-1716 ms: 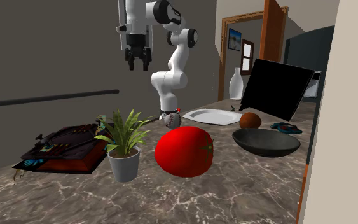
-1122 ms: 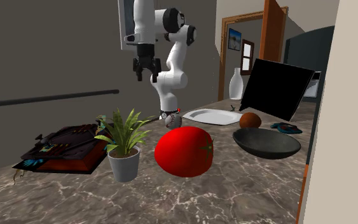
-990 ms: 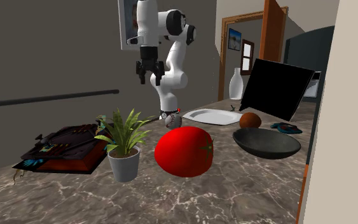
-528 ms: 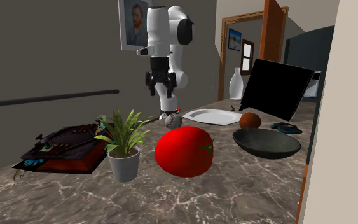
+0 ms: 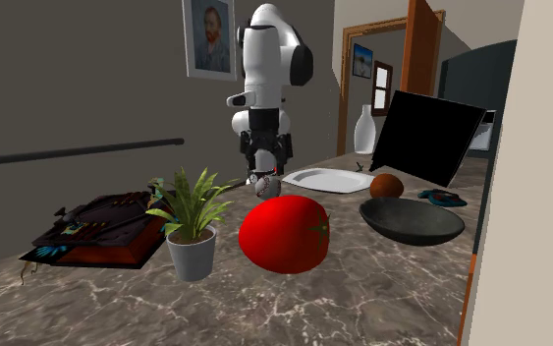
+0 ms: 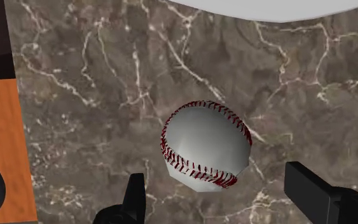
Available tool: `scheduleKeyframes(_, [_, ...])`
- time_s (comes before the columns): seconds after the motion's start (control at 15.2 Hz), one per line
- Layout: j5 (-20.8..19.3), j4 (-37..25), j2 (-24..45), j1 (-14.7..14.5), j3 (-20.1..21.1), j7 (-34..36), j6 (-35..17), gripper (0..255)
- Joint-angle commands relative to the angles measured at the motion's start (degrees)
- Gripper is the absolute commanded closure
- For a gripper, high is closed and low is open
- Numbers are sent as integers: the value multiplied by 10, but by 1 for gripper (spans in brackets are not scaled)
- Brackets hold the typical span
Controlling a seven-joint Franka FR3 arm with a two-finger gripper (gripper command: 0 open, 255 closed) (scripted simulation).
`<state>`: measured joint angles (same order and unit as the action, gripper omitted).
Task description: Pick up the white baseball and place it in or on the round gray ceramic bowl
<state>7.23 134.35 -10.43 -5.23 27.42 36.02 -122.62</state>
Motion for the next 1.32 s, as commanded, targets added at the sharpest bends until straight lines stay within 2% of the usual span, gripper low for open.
scheduleKeyframes(0.0, [-2,5,9,-1,4,6,-14,0])
scheduleKeyframes(0.33, [-12,28,34,0,9,14,-61,0])
scheduleKeyframes(0.86, [-12,28,34,0,9,14,-61,0])
scheduleKeyframes(0.92, [-12,28,34,0,9,14,-61,255])
scheduleKeyframes(1.25, [-12,28,34,0,9,14,-61,255])
